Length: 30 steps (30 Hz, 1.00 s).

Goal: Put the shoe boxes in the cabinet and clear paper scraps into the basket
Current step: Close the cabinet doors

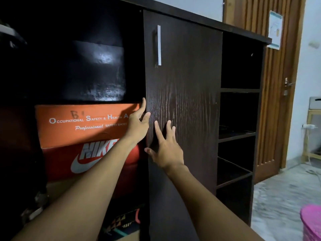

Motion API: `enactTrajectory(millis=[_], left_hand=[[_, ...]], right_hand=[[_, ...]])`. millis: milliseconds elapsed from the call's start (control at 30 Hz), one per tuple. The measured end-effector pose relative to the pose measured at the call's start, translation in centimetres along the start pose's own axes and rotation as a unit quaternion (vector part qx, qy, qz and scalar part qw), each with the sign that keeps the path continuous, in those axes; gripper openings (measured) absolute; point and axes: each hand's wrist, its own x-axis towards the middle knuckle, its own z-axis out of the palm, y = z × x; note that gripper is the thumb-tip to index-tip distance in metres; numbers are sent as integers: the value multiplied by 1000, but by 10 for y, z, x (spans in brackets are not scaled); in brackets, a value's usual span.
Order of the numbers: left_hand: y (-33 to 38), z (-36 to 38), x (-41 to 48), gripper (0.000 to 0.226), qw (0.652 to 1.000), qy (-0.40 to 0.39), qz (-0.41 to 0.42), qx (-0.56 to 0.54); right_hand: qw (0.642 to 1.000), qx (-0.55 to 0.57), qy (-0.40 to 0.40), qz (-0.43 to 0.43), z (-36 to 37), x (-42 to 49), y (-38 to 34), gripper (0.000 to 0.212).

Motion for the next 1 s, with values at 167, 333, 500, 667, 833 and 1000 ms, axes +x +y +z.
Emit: enactTrajectory(millis=[167, 333, 500, 667, 833, 1000], left_hand=[[-8, 1, 8, 55, 999, 18, 21, 21], [13, 1, -12, 51, 998, 28, -37, 50], [60, -28, -79, 30, 993, 49, -78, 80], [117, -75, -146, 23, 974, 118, -37, 191], [172, -130, -201, 28, 867, 281, 129, 391], [197, -164, -237, 40, 671, 434, 202, 566]], right_hand=[[1000, 14, -9, -7, 3, 3, 3, 94], [997, 54, -52, -15, -42, -7, 7, 71], [989, 130, -56, -44, -84, -43, 4, 41], [954, 265, -118, -81, -86, -73, -28, 22], [893, 358, -203, -183, -84, -97, -80, 24], [836, 425, -256, -232, -70, -127, -132, 21]])
